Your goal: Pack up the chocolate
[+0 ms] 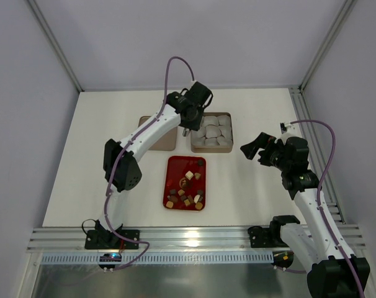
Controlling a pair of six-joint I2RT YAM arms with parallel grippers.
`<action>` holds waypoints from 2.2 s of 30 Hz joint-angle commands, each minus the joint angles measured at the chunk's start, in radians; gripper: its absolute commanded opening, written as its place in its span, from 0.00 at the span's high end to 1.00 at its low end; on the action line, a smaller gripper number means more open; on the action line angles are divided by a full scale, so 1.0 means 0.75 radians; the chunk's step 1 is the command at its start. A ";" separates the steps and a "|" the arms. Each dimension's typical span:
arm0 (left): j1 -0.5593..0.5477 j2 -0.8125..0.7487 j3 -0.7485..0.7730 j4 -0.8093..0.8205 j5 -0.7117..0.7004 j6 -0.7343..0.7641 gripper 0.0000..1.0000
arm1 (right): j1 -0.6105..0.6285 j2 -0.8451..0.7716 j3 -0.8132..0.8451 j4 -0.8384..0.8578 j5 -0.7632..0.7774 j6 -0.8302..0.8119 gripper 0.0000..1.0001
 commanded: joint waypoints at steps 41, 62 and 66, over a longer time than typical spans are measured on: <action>-0.488 -1.330 -1.304 -0.254 -0.037 -0.437 0.65 | 0.008 -0.004 0.028 0.029 -0.032 -0.038 0.00; -0.505 -1.265 -1.371 -0.179 -0.051 -0.414 0.64 | 0.008 -0.010 0.009 0.039 -0.034 -0.036 0.00; -0.505 -1.248 -1.382 -0.160 -0.049 -0.406 0.64 | 0.008 -0.008 0.007 0.039 -0.034 -0.036 0.00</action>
